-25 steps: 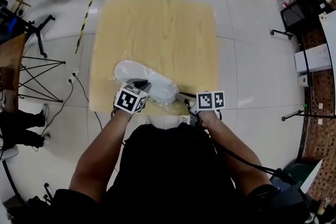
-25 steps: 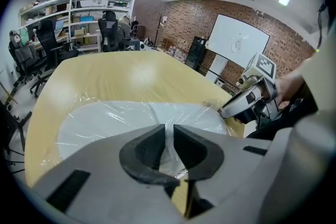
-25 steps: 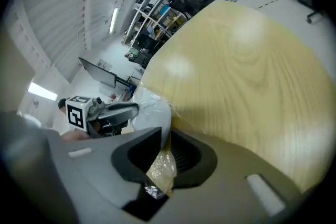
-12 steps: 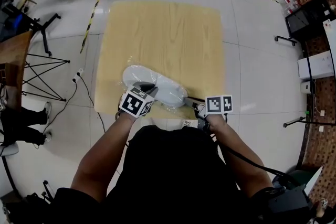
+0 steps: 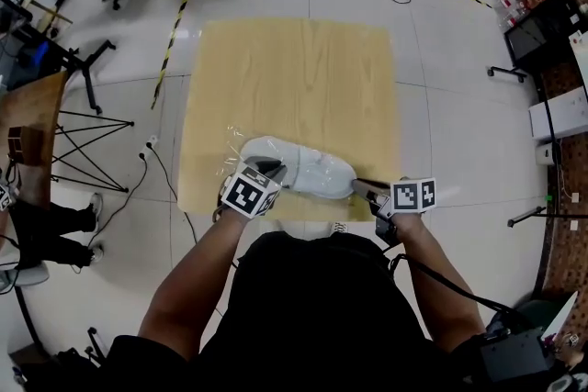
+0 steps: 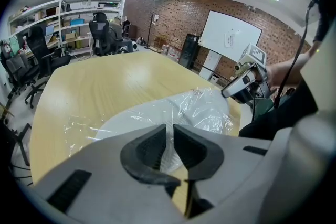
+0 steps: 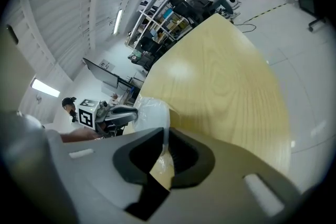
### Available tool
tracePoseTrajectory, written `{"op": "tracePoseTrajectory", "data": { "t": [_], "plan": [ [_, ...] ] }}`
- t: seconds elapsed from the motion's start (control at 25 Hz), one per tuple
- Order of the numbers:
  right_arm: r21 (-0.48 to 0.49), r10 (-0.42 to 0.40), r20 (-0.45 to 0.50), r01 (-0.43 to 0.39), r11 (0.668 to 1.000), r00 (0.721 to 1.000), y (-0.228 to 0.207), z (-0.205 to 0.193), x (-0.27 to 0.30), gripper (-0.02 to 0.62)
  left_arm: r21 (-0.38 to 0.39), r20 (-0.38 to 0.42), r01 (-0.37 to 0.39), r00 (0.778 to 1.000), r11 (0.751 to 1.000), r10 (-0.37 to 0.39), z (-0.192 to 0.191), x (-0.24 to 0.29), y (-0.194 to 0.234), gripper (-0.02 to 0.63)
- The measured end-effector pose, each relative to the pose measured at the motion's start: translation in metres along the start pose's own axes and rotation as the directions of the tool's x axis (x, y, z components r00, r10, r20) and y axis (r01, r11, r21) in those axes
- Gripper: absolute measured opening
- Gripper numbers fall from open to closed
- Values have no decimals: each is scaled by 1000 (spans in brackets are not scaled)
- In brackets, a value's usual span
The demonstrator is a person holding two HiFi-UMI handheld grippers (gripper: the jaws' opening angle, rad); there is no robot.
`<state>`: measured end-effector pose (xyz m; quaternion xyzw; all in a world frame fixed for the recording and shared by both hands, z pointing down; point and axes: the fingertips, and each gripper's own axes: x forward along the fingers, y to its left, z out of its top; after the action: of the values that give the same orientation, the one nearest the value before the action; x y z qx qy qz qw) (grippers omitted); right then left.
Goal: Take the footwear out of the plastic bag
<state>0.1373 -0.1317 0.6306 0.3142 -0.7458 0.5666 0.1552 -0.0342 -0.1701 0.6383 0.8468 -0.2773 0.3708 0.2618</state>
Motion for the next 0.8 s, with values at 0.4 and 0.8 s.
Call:
{"op": "tracePoseTrajectory", "data": {
  "t": [0.4, 0.8],
  "plan": [
    [15, -82, 48, 81, 997, 996, -36, 14, -28, 34, 45, -59, -53, 997, 998, 55, -8, -2, 21, 43],
    [35, -135, 61, 133, 990, 989, -54, 17, -45, 35, 30, -84, -97, 992, 995, 99, -23, -14, 36, 37]
  ]
}}
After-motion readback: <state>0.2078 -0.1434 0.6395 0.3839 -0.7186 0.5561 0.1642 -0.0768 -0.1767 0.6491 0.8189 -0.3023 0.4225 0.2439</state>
